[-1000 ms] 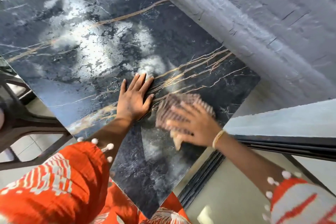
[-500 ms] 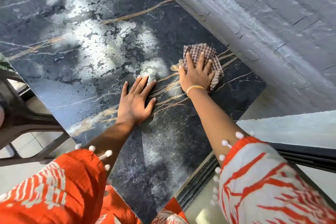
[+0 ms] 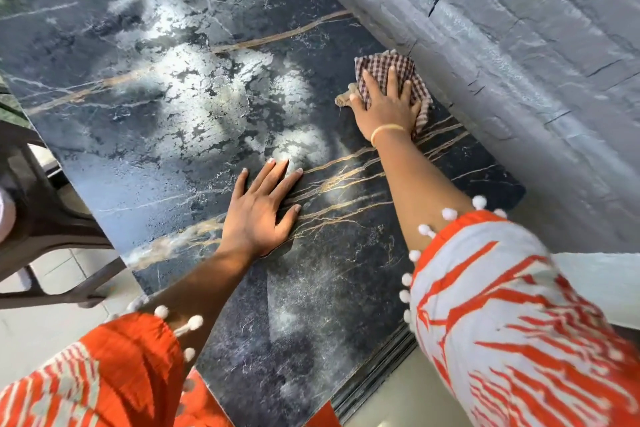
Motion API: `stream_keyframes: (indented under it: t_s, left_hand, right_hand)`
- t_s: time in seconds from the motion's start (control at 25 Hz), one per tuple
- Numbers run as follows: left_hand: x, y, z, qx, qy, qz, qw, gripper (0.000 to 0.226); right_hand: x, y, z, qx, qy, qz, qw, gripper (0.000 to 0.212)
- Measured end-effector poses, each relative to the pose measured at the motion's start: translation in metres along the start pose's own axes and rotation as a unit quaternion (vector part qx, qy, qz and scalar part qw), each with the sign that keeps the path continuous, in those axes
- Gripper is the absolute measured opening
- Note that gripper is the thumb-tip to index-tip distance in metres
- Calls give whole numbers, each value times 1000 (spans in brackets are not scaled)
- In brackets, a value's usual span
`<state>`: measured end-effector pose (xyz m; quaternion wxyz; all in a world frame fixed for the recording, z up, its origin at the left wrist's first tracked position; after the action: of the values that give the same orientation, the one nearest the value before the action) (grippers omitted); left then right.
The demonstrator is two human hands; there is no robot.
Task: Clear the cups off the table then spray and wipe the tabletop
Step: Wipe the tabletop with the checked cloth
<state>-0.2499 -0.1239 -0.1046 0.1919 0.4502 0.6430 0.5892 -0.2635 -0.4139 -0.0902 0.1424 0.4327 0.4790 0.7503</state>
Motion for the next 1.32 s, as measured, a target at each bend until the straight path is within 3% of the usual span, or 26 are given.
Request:
stream_keyframes:
  t_s: [0.12, 0.32, 0.52, 0.6, 0.72, 0.8, 0.88, 1.08, 1.32]
  left_hand:
    - [0, 1, 0, -2, -2, 2, 1000, 62]
    - [0, 1, -1, 3, 1, 2, 1000, 63]
    - [1, 0, -1, 6, -10, -6, 1000, 63]
    - [-1, 0, -1, 9, -9, -10, 1000, 63]
    - [0, 0, 0, 7, -11, -16, 1000, 63]
    - [-1, 0, 0, 13, -19, -13, 1000, 63]
    - [-2, -1, -1, 11, -21, -12, 1000, 63]
    - [-1, -3, 1, 16, -18, -18, 1000, 62]
    - [-2, -4, 1, 15, -22, -16, 1000, 62]
  right_hand:
    - [26, -10, -44, -43, -61, -74, 994, 59]
    - [77, -26, -139, -86, -190, -105, 972, 60]
    - [109, -44, -137, -114, -215, -109, 964, 60]
    - [129, -62, -112, -89, -179, -98, 975, 59]
    - [174, -102, -74, 33, -43, -82, 995, 57]
    - [174, -96, -84, 98, 68, -55, 991, 57]
    - [153, -74, -116, 131, 115, -40, 984, 57]
    - [115, -44, -163, 32, -66, -124, 990, 55]
    - [129, -61, -123, -84, -186, -118, 972, 56]
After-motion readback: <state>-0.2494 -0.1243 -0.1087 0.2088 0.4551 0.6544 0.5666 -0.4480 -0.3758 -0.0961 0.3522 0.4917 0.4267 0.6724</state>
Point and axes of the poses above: each hand's wrist, its own x-axis away from the middle knuckle, its own y-axis out of the back of the hand, z = x × y, the point moved 4 cm from there along -x, towards the middle knuckle, and after that the axes turned 12 degrees about z, right-handed, at the moved point
